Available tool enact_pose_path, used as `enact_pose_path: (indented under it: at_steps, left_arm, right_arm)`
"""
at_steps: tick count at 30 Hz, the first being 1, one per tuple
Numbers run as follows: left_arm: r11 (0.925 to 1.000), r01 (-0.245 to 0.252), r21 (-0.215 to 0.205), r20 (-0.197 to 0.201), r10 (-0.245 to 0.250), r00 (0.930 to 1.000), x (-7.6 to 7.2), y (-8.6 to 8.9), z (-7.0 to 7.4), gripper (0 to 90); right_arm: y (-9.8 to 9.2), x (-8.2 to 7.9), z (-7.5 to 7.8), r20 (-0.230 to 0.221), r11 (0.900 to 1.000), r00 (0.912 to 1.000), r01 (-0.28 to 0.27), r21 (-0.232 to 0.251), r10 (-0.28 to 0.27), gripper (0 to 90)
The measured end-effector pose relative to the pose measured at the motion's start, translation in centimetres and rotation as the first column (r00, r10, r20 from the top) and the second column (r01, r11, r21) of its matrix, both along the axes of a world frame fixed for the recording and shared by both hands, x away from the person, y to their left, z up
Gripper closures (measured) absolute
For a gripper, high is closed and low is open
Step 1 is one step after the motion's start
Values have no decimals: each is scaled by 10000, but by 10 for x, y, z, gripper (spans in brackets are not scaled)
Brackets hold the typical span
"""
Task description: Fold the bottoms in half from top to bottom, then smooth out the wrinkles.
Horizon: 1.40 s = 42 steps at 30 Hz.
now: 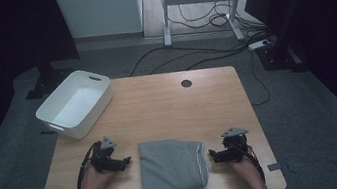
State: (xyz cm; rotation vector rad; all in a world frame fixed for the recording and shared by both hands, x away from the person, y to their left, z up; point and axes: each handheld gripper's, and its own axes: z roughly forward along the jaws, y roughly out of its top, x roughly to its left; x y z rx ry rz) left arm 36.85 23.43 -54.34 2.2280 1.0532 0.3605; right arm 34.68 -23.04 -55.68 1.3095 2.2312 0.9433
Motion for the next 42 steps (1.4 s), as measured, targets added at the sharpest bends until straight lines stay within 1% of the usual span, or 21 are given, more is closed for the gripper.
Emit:
enact_pose_path:
  at_steps: [6,8,14,17,22,26,32,41,42]
  left_arm:
    - [9998,66,-199,218,-61,9997,1,0,12,72]
    - [9998,93,-156,304,-88,9995,1,0,15,83]
    - [9997,-33,-235,338,41,9994,3,3,22,122]
    - [9998,-36,-184,434,44,9990,3,4,25,137]
    - [9993,-14,-384,486,33,9988,5,7,31,143]
    - [9993,20,-361,524,-1,9986,8,7,36,143]
    - [9988,23,-497,595,7,9982,15,9,46,143]
    - [9992,-32,-386,652,57,9979,26,11,61,143]
    - [9992,-32,-386,652,57,9979,26,11,61,143]
  right_arm:
    - [0,0,0,0,10000,10000,-4,-7,4,0]
    - [0,0,0,18,10000,10000,-1,-6,1,0]
    - [1,0,0,13,10000,10000,-13,-1,13,0]
    - [1,0,0,10,10000,10000,-16,5,16,0]
    - [1,0,0,9,10000,10000,-20,1,20,0]
    - [2,0,0,9,10000,10000,-18,3,18,0]
    - [2,0,0,17,10000,10000,-12,-4,12,0]
    - [2,0,0,19,10000,10000,-3,-12,3,0]
    - [2,0,0,17,10000,10000,-3,-12,3,0]
